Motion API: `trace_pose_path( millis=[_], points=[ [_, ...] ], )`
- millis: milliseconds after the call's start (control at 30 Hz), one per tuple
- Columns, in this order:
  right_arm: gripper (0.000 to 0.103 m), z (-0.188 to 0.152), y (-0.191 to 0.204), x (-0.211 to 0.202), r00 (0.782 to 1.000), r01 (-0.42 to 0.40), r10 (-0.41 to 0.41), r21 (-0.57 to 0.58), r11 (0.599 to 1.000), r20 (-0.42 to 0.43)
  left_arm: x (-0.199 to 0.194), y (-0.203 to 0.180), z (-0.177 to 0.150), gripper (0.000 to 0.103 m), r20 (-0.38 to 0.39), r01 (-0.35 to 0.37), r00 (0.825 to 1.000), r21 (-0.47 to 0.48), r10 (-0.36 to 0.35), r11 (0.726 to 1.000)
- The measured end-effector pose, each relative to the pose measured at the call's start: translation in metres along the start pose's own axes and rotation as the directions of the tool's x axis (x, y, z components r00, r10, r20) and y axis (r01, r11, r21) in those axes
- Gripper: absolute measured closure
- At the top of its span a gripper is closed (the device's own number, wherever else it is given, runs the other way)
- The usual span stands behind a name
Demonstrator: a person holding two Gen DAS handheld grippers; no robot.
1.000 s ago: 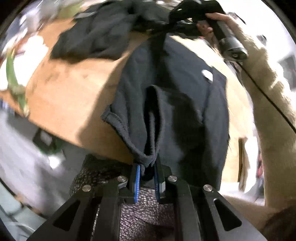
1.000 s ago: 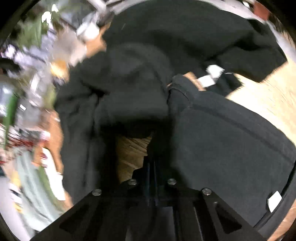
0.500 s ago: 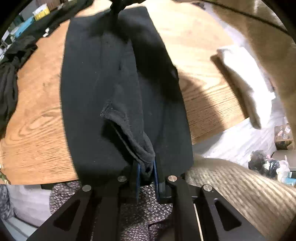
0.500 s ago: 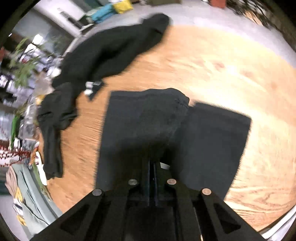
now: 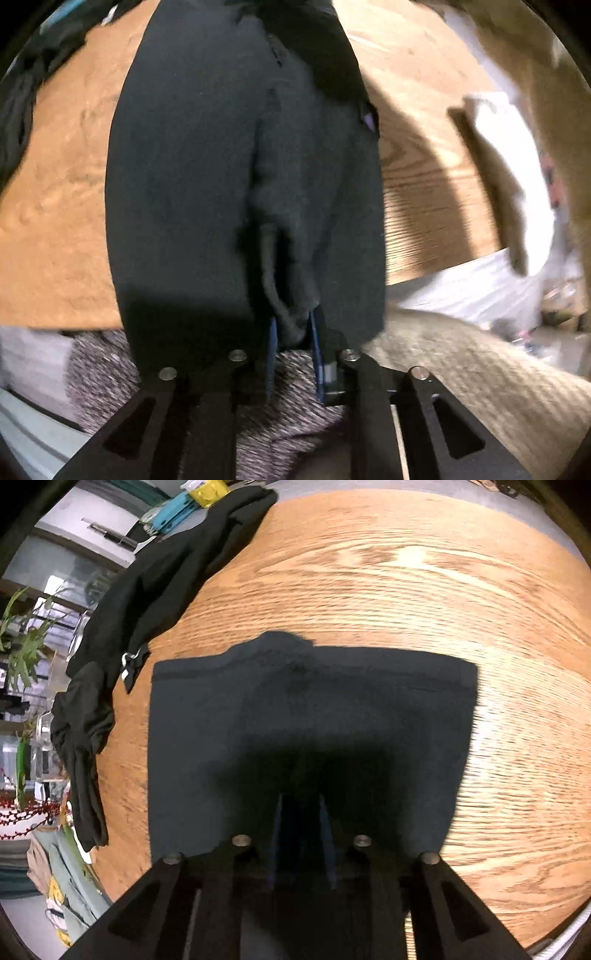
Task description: Fold clothes
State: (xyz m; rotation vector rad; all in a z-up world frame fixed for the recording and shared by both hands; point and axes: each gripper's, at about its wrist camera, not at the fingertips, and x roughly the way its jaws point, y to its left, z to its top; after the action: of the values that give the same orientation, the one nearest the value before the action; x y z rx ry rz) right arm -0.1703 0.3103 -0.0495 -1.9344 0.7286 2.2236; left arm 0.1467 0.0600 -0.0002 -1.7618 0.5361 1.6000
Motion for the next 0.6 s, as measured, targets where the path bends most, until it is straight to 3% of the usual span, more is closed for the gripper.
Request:
trace_pose_path(
  millis=[67,133,233,333,433,500,533,600],
  points=[
    [0.061,-0.007,-0.002,-0.006,0.999,0.052,-0.051,-0.029,0.998,0.011,-0.01,0.013,-0.008,0.066,0.016,0.105,0.994,-0.055,-0.104,0.993],
    [0.061,-0.018,-0.002,-0.015,0.993,0.112,-0.11,-0.081,0.99,0.028,-0.02,0.023,-0.018,0.056,0.045,0.196,0.98,-0.081,-0.193,0.977],
    [0.055,-0.038,-0.006,-0.03,0.997,0.078,-0.074,-0.11,0.991,0.038,-0.042,0.044,-0.037,0.05,0.132,0.321,0.943,-0.116,-0.306,0.94],
    [0.05,-0.071,-0.002,-0.042,0.999,-0.014,0.02,-0.16,0.987,0.035,-0.061,0.072,-0.048,0.047,0.237,0.378,0.913,-0.18,-0.333,0.908],
    [0.047,-0.107,0.007,-0.041,0.996,-0.082,0.088,-0.214,0.973,0.02,-0.071,0.097,-0.041,0.046,0.299,0.324,0.925,-0.302,-0.233,0.897],
    [0.047,-0.122,0.008,-0.034,0.996,-0.084,0.088,-0.215,0.973,0.012,-0.066,0.107,-0.035,0.046,0.295,0.202,0.952,-0.385,-0.087,0.9],
    [0.047,-0.129,0.009,-0.031,0.996,-0.084,0.088,-0.215,0.973,0.008,-0.063,0.109,-0.032,0.046,0.288,0.177,0.956,-0.402,-0.059,0.898],
    [0.047,-0.144,0.011,-0.024,0.996,-0.086,0.088,-0.217,0.972,0.0,-0.05,0.101,-0.026,0.046,0.278,0.193,0.957,-0.41,-0.08,0.891]
  ],
)
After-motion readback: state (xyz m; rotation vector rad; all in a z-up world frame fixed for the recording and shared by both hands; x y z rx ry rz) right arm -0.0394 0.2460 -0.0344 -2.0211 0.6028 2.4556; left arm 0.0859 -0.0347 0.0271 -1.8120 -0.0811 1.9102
